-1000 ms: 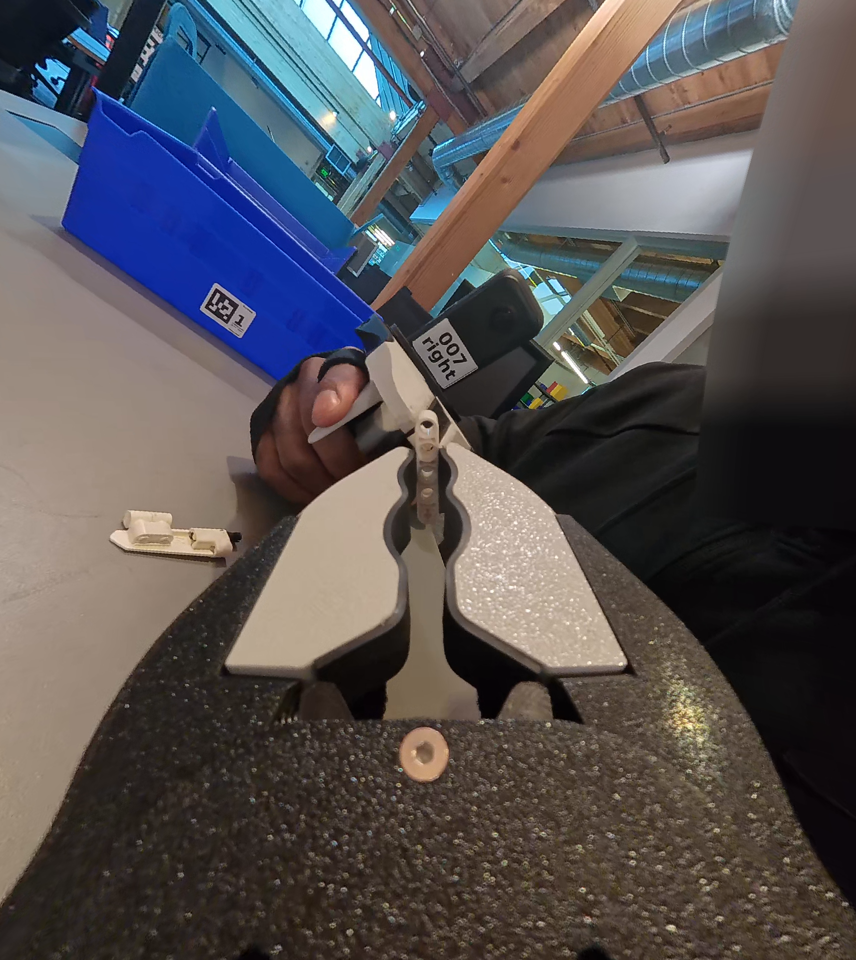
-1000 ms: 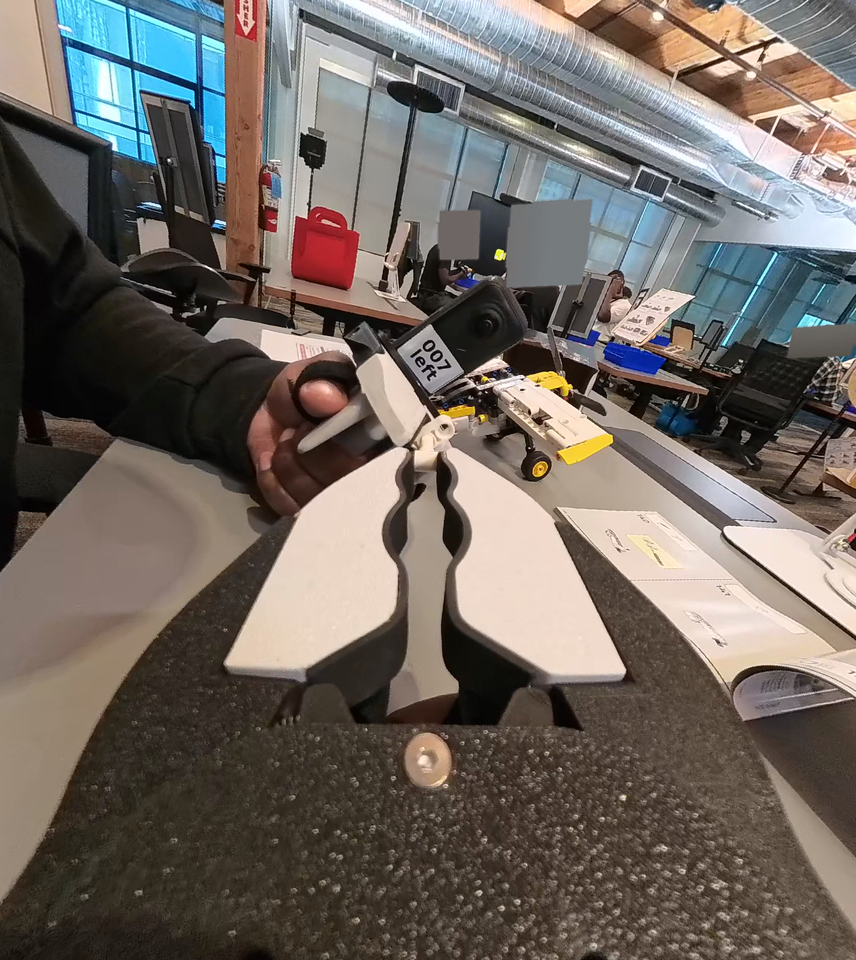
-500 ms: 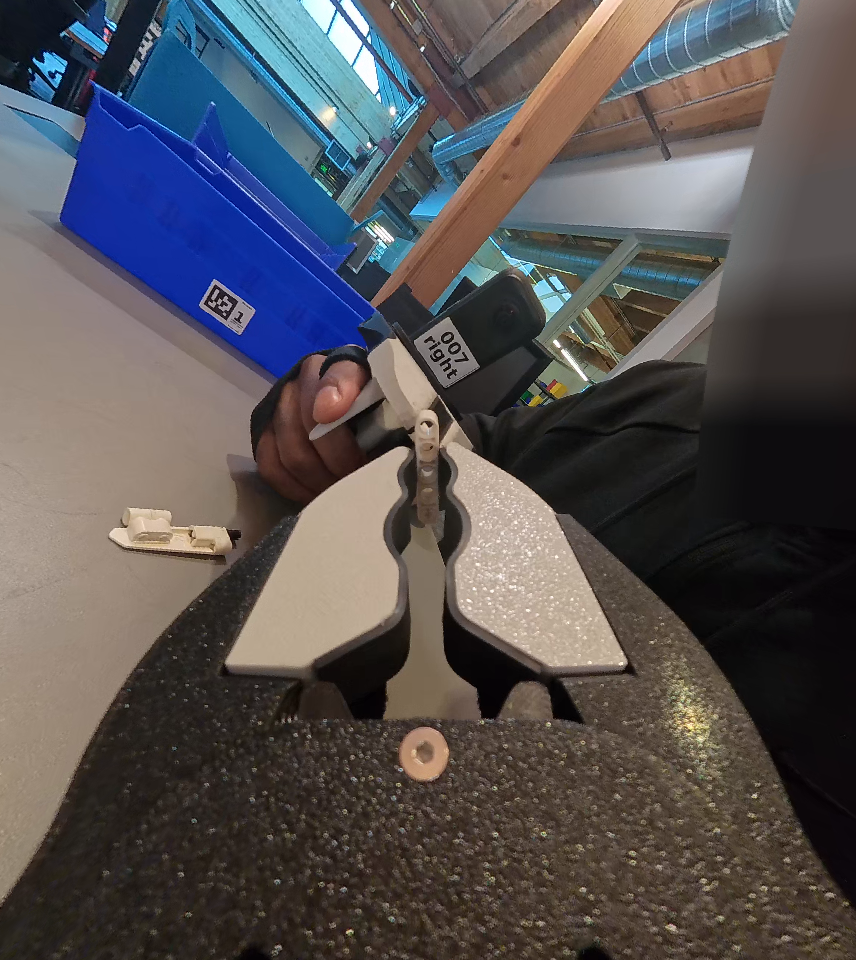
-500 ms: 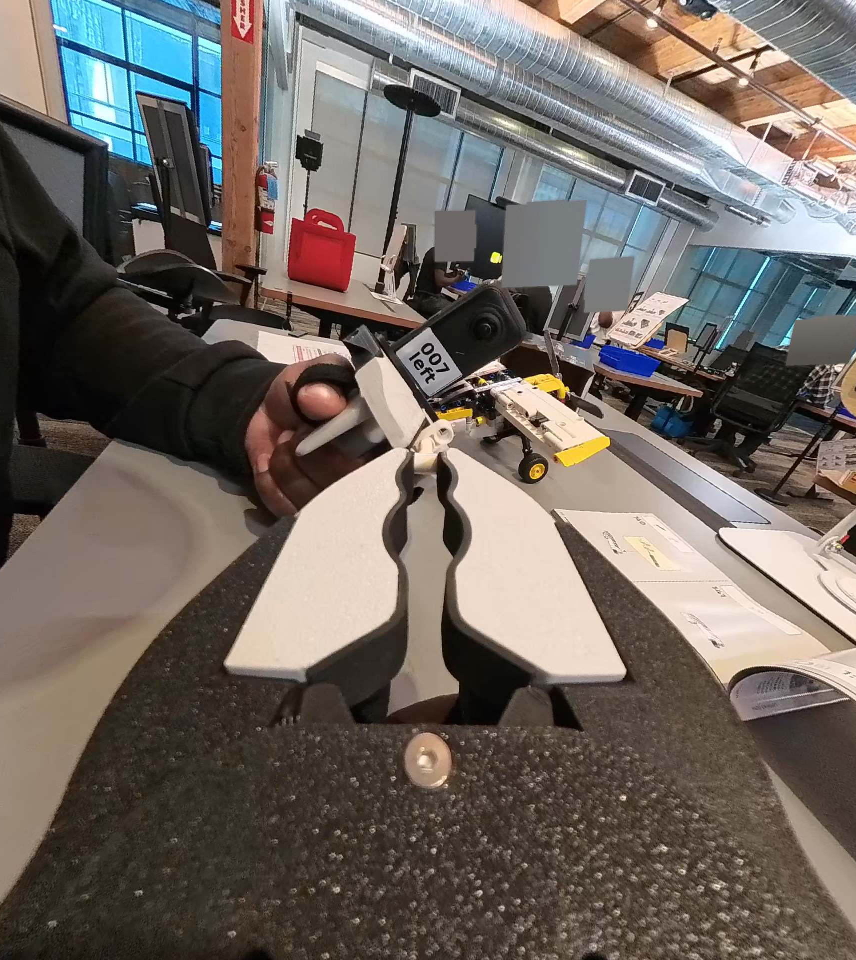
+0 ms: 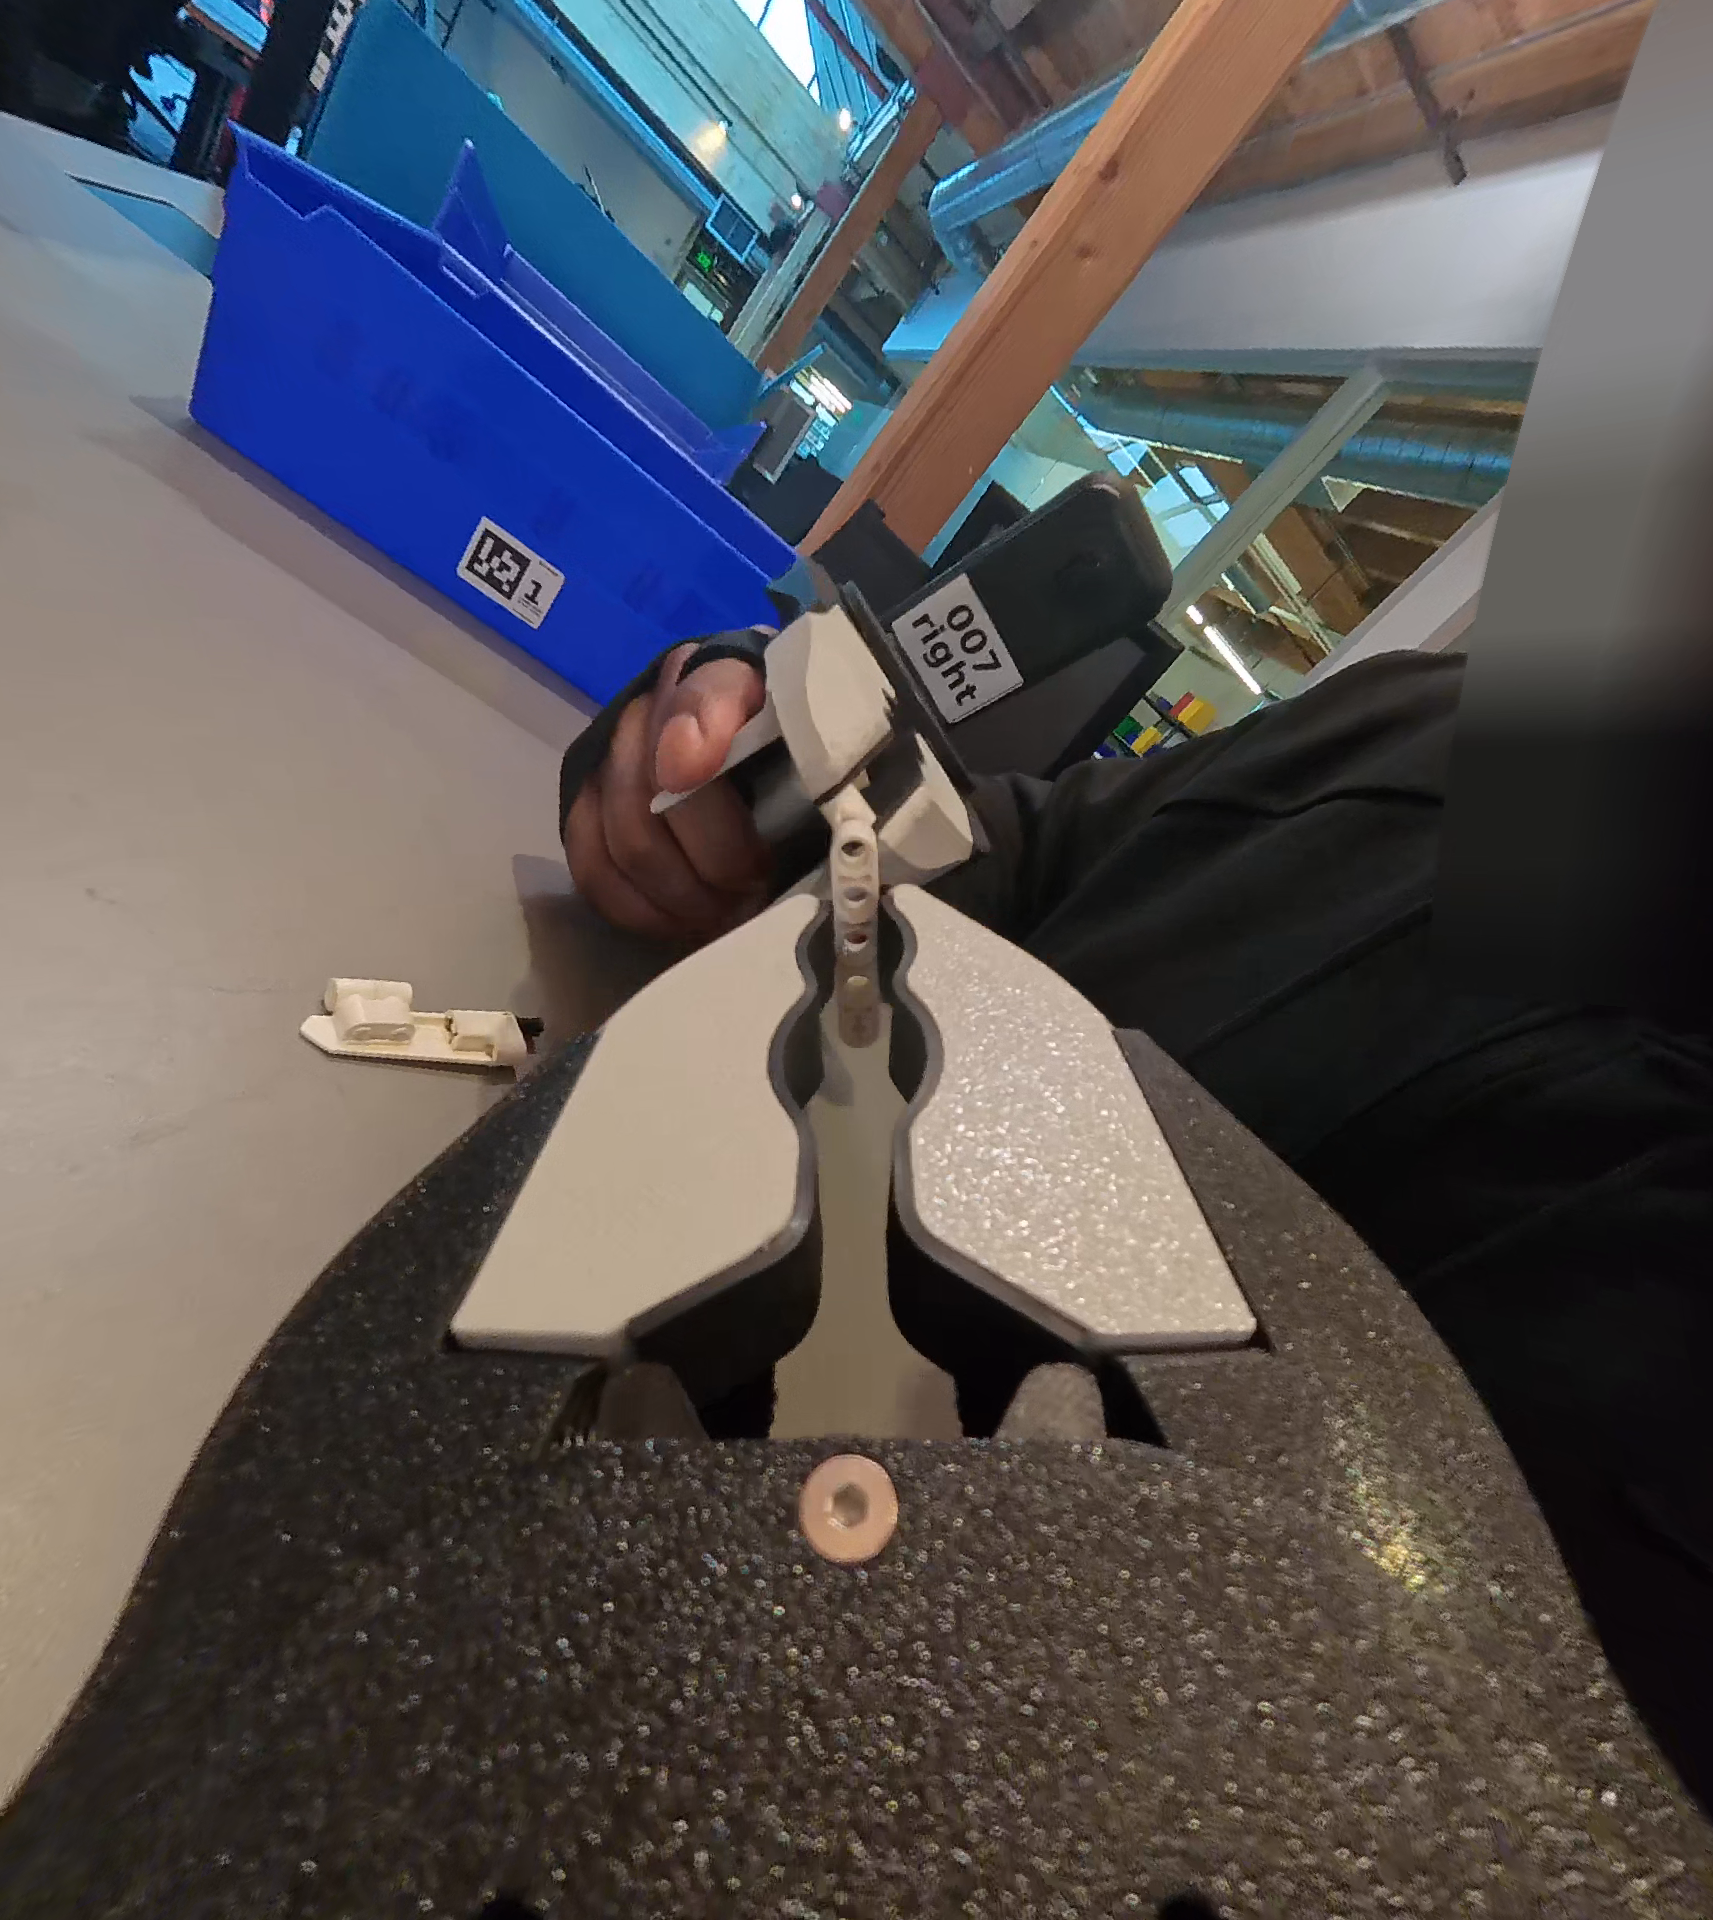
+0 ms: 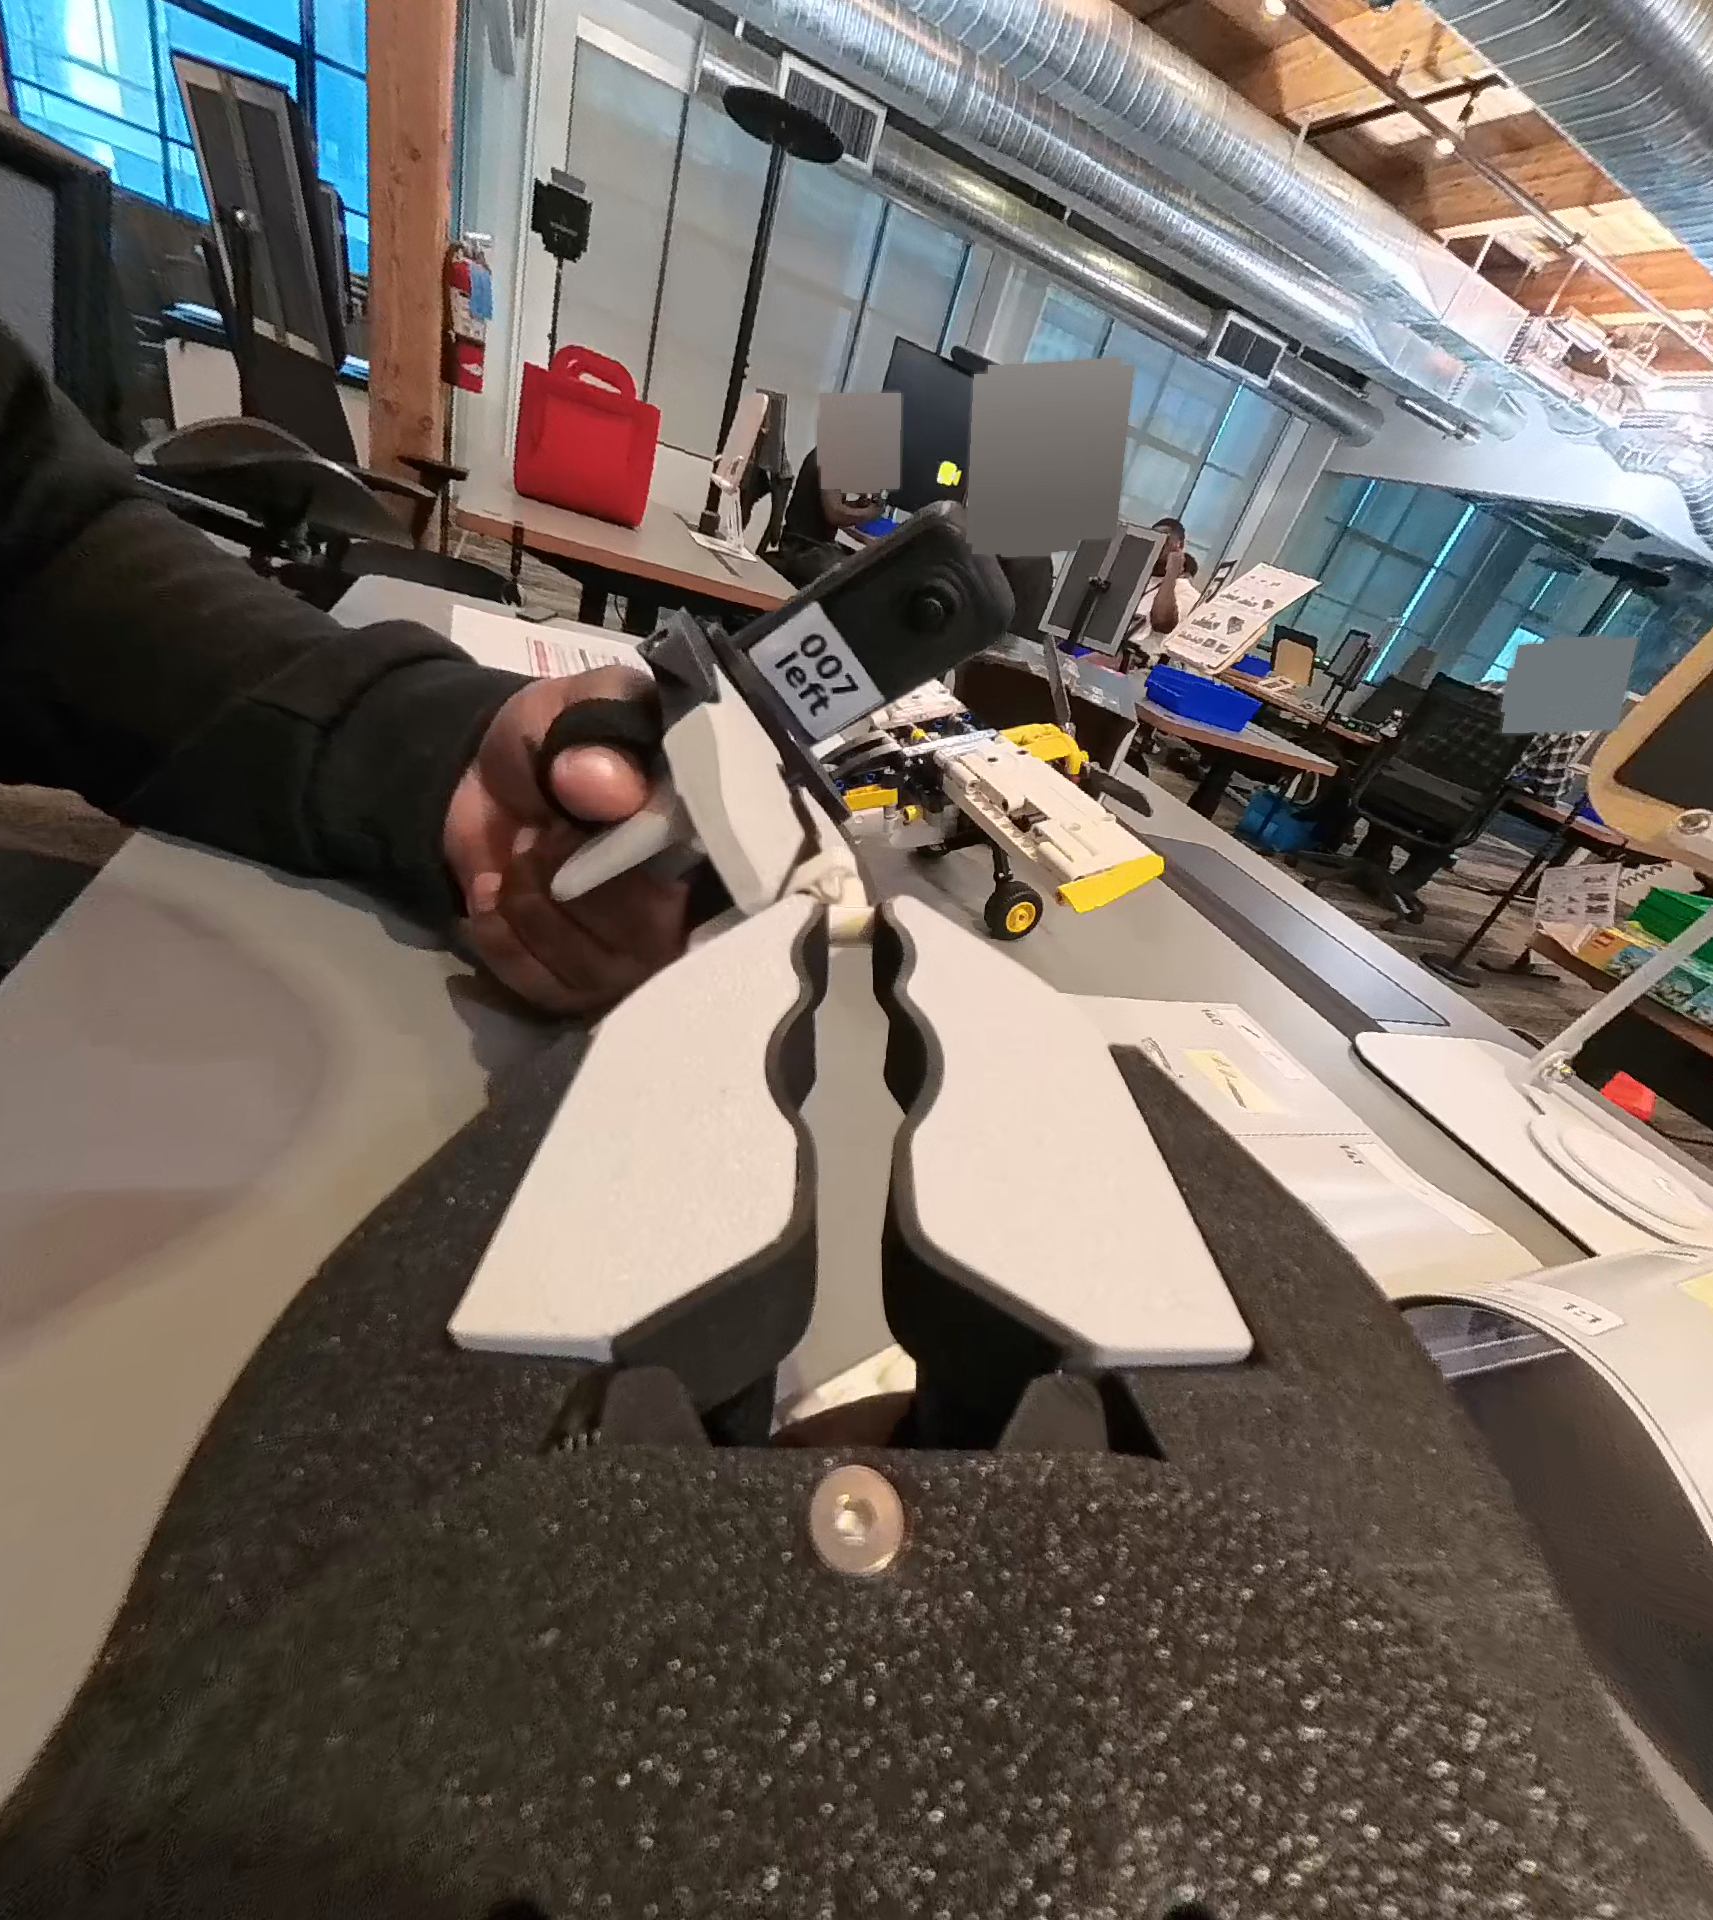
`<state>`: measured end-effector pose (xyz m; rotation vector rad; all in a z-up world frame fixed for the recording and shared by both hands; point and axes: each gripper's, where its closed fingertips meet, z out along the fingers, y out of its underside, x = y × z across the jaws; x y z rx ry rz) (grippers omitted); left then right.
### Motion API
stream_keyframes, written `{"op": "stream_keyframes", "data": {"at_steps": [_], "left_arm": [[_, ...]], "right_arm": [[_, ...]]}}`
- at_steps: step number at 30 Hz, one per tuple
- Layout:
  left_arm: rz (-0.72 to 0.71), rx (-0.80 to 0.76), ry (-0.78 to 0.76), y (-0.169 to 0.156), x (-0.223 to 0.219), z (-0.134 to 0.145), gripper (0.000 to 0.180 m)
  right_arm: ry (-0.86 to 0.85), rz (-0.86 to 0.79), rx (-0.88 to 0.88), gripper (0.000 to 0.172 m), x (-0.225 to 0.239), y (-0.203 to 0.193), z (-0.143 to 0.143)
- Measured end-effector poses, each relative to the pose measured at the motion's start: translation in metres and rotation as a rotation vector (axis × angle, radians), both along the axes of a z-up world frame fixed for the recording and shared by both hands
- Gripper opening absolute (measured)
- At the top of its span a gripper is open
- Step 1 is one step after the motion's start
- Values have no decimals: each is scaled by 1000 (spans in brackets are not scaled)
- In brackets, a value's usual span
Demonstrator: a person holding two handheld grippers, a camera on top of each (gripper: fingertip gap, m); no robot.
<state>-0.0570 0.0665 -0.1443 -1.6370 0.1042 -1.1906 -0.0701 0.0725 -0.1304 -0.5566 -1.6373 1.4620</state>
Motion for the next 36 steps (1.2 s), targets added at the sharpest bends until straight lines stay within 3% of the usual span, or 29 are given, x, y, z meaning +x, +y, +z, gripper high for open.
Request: {"op": "stream_keyframes", "data": {"at_steps": [10, 22, 25, 30, 33, 36], "left_arm": [[-34, -72, 52, -2, 3, -11, 8], [-73, -80, 105, -6, 7, -14, 8], [-69, -80, 206, -7, 9, -21, 8], [-36, -69, 530, -9, 9, -38, 8], [-24, -36, 665, -10, 8, -42, 8], [-45, -47, 671, -11, 9, -44, 8]], "right_arm": [[30, -10, 185, 8, 4, -8, -10], [19, 0, 201, 7, 6, -10, -13], [23, 4, 264, 7, 7, -11, -17], [4, 26, 365, 7, 11, -15, -29], [-54, 54, 285, 7, 11, -19, -30], [-87, 83, 239, 7, 11, -21, -32]]}}
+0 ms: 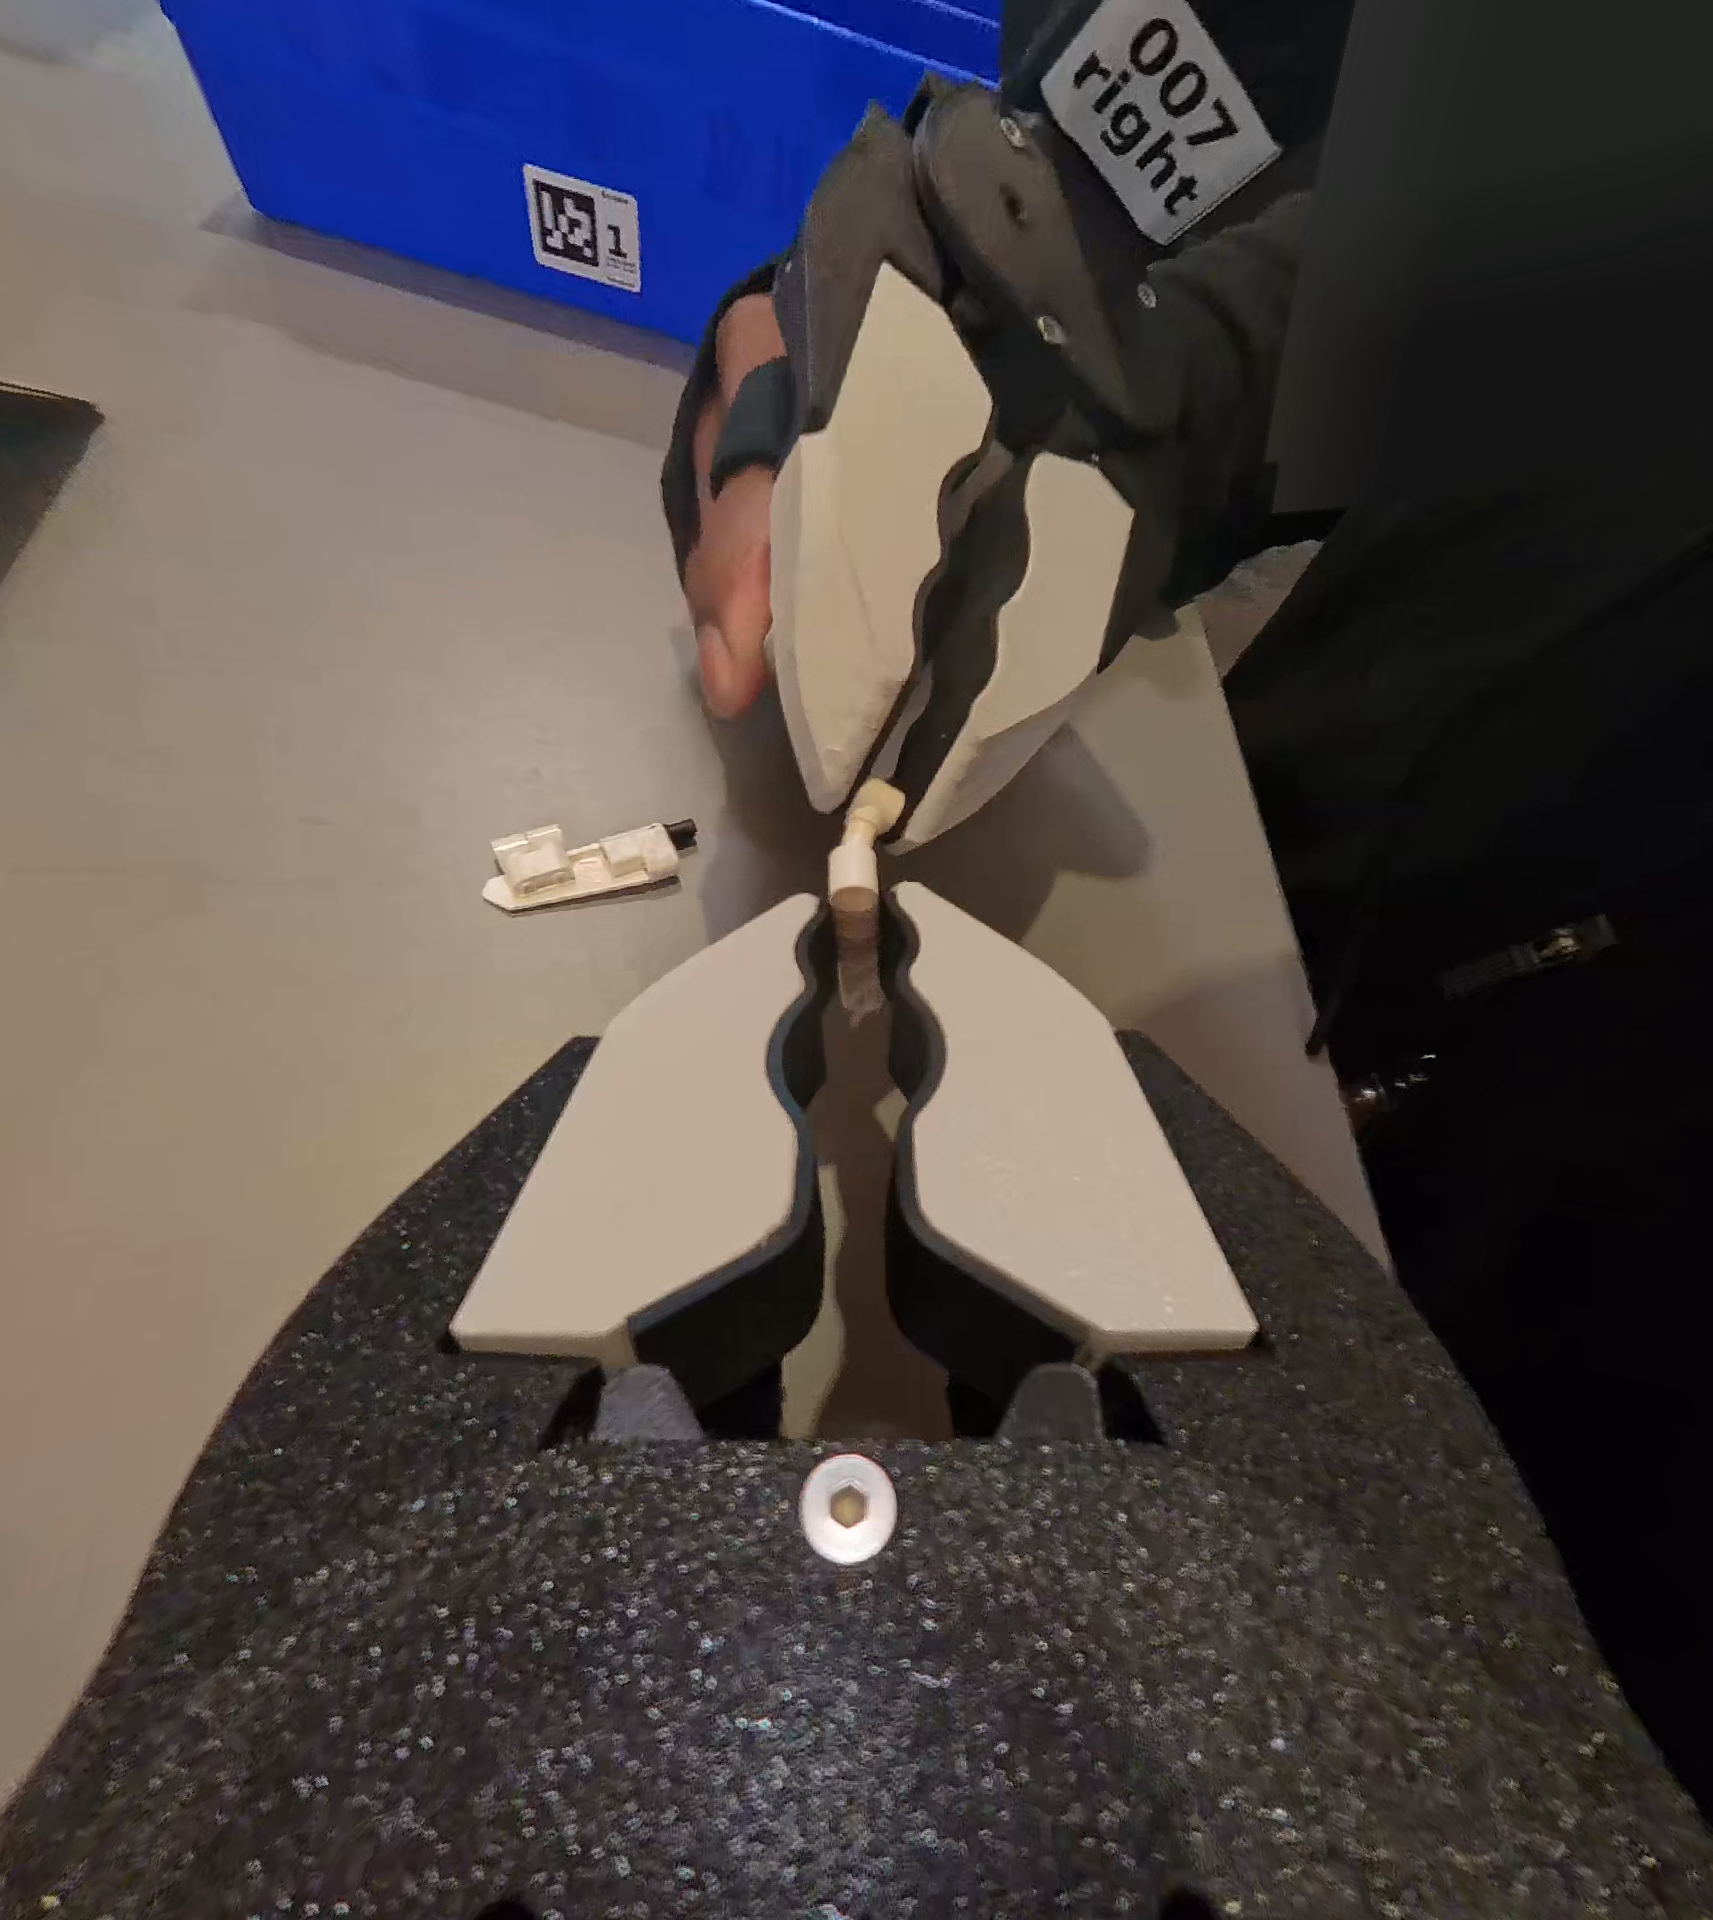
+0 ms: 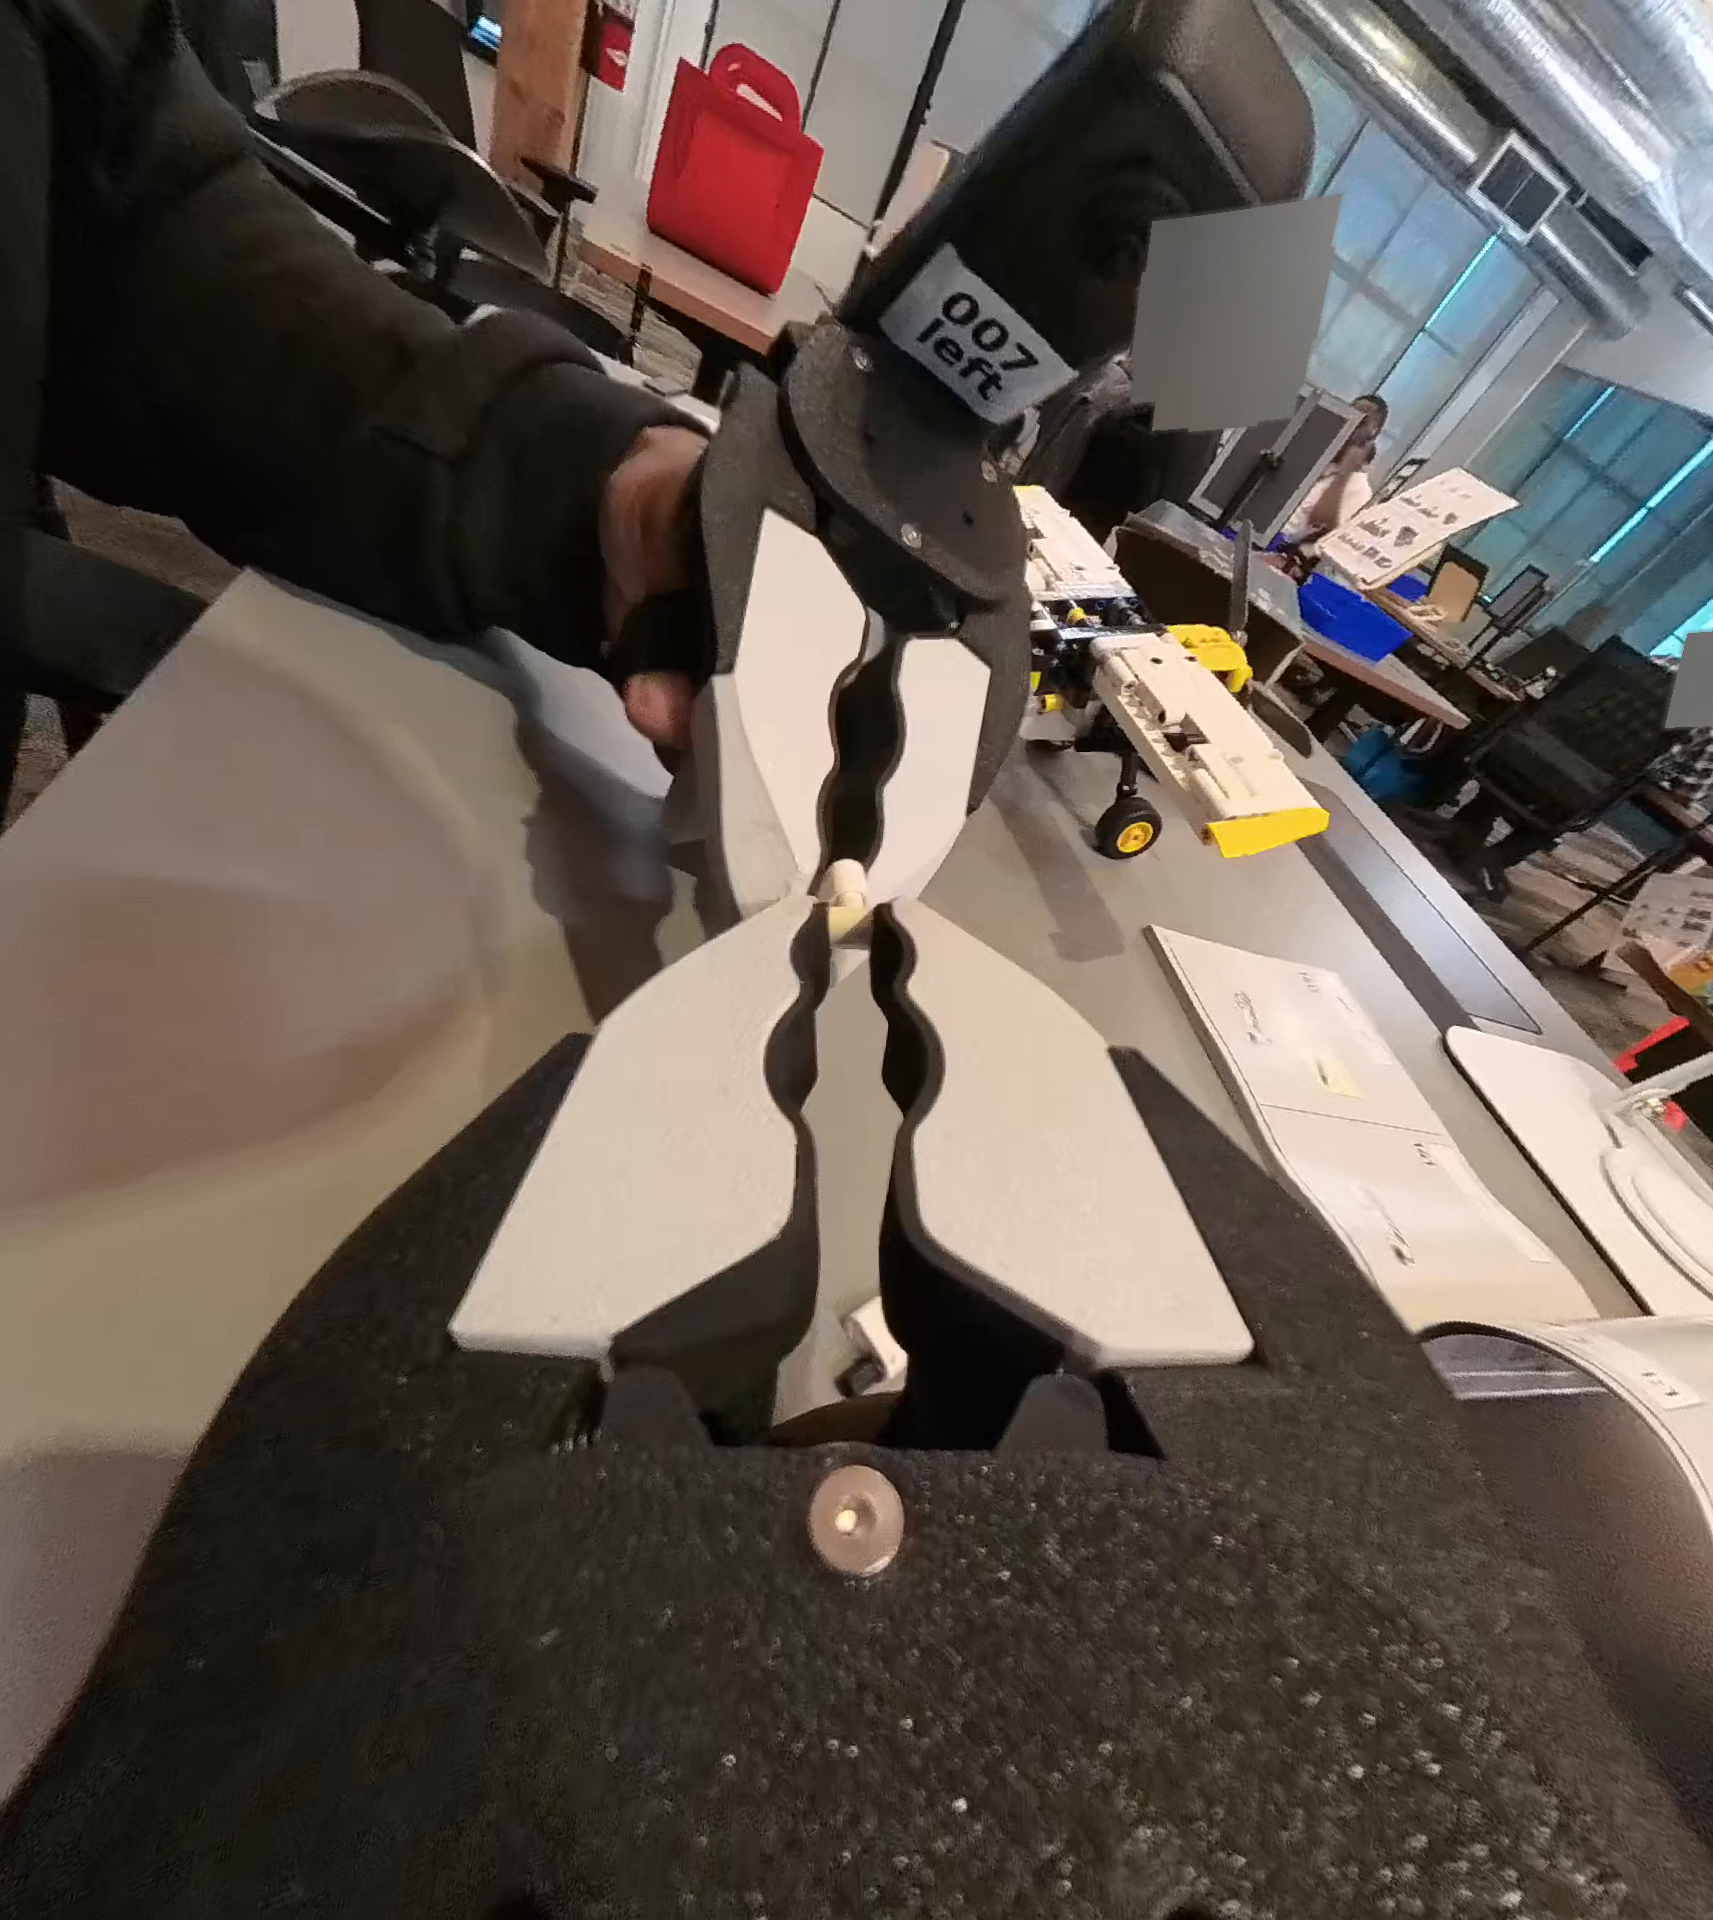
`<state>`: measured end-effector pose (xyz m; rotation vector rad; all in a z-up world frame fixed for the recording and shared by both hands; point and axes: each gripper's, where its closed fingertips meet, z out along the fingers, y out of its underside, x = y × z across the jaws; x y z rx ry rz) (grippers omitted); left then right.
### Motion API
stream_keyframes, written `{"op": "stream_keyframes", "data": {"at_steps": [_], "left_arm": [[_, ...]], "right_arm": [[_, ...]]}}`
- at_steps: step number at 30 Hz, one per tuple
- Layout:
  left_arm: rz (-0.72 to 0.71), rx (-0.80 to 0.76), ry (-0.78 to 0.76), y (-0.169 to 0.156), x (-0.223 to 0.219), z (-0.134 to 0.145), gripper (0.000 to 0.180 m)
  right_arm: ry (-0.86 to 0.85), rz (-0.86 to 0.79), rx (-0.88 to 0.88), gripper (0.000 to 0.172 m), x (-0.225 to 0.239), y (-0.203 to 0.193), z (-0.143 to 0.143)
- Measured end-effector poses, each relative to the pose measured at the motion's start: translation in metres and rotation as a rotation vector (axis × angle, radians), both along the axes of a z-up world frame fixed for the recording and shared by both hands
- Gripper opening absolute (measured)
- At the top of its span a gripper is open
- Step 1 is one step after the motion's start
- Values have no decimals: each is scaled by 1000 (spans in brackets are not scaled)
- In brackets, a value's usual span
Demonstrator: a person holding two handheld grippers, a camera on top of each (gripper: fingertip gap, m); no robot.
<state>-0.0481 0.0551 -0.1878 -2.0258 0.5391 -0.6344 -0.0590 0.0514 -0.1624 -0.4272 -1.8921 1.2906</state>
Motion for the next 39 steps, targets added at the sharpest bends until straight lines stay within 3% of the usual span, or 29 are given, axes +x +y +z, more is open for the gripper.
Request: {"op": "stream_keyframes", "data": {"at_steps": [7, 12, 17, 27, 30, 36, 39], "left_arm": [[-131, -177, -150, -12, 19, -8, 8], [-111, -193, 44, -11, 17, -22, 8], [-106, -192, 202, -12, 16, -27, 8], [-91, -232, 336, -11, 12, -35, 7], [-70, -221, 378, -10, 9, -34, 8], [-61, -224, 374, -8, 7, -37, 8], [-22, -214, 222, -1, 6, -33, 8]], "right_arm": [[89, 84, 194, 7, 13, -9, -8], [106, 85, 322, 7, 16, -8, -19], [89, 107, 318, 7, 19, -11, -24], [65, 103, 343, 8, 17, -11, -30], [0, 97, 268, 8, 16, -11, -29], [-45, 95, 216, 8, 13, -10, -30], [-56, 59, 211, 8, 8, -2, -31]]}}
